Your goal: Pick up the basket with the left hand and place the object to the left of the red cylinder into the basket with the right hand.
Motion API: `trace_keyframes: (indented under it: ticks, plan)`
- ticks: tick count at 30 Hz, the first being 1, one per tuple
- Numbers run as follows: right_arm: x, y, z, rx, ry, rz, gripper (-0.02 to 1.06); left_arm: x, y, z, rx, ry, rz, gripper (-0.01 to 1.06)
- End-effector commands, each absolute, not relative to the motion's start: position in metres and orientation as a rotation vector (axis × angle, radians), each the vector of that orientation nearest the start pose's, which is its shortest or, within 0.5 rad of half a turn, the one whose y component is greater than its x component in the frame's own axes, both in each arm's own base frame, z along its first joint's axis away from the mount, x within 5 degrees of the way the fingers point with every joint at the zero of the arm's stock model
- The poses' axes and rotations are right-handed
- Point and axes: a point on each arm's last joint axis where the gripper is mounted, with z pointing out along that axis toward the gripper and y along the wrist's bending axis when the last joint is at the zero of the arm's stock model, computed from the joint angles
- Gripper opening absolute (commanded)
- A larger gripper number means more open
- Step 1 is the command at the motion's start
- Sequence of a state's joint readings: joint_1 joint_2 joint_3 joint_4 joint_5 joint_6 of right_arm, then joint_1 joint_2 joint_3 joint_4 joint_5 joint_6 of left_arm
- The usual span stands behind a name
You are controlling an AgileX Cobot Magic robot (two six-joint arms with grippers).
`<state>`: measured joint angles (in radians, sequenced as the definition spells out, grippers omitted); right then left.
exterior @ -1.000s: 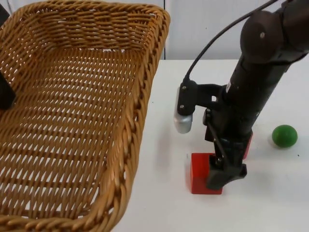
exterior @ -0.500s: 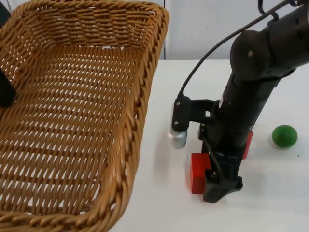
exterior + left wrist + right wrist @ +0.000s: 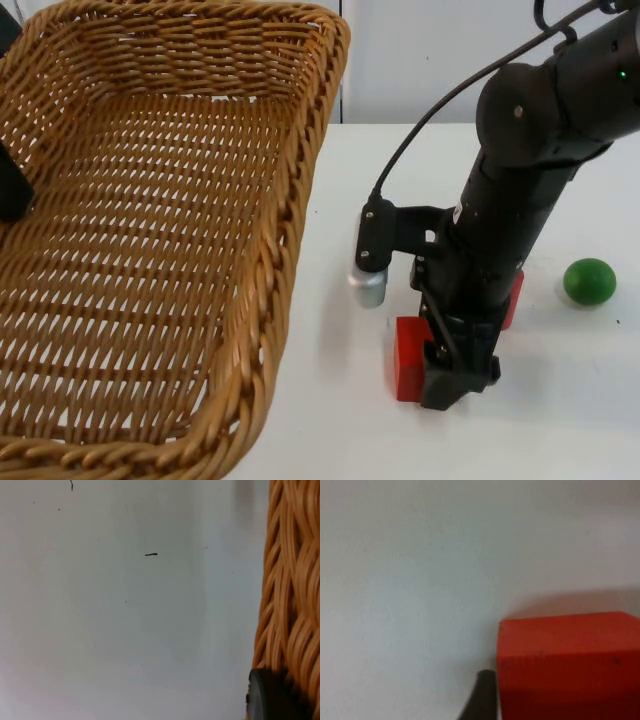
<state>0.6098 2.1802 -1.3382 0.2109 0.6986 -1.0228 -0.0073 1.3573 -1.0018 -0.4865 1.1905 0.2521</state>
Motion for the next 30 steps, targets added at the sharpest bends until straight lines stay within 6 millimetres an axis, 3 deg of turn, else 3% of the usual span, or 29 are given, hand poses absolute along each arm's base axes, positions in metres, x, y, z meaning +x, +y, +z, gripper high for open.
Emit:
trace_keyframes:
  ticks: [1, 3, 7, 8, 11, 30]
  plan:
    - [0.323, 0.243, 0.09, -2.014, 2.203, 0.176, 0.65, 0.236, -0.043, 0.284, 0.141, 2.888, -0.681, 0.0]
    - [0.323, 0.243, 0.09, -2.013, 2.201, 0.175, 0.59, 0.236, -0.043, 0.284, 0.141, 2.888, -0.681, 0.0]
    - [0.323, 0.243, 0.09, -2.012, 2.2, 0.174, 0.25, 0.236, -0.043, 0.284, 0.141, 2.888, -0.681, 0.0]
    - [0.323, 0.243, 0.09, -2.012, 2.2, 0.174, 0.25, 0.236, -0.043, 0.284, 0.141, 2.888, -0.681, 0.0]
    - [0.321, 0.242, 0.092, -2.025, 2.209, 0.184, 0.01, 0.236, -0.043, 0.284, 0.141, 2.888, -0.681, 0.0]
    - [0.303, 0.231, 0.123, -2.068, 2.235, 0.22, 0.0, 0.236, -0.043, 0.284, 0.138, 2.893, -0.684, 0.0]
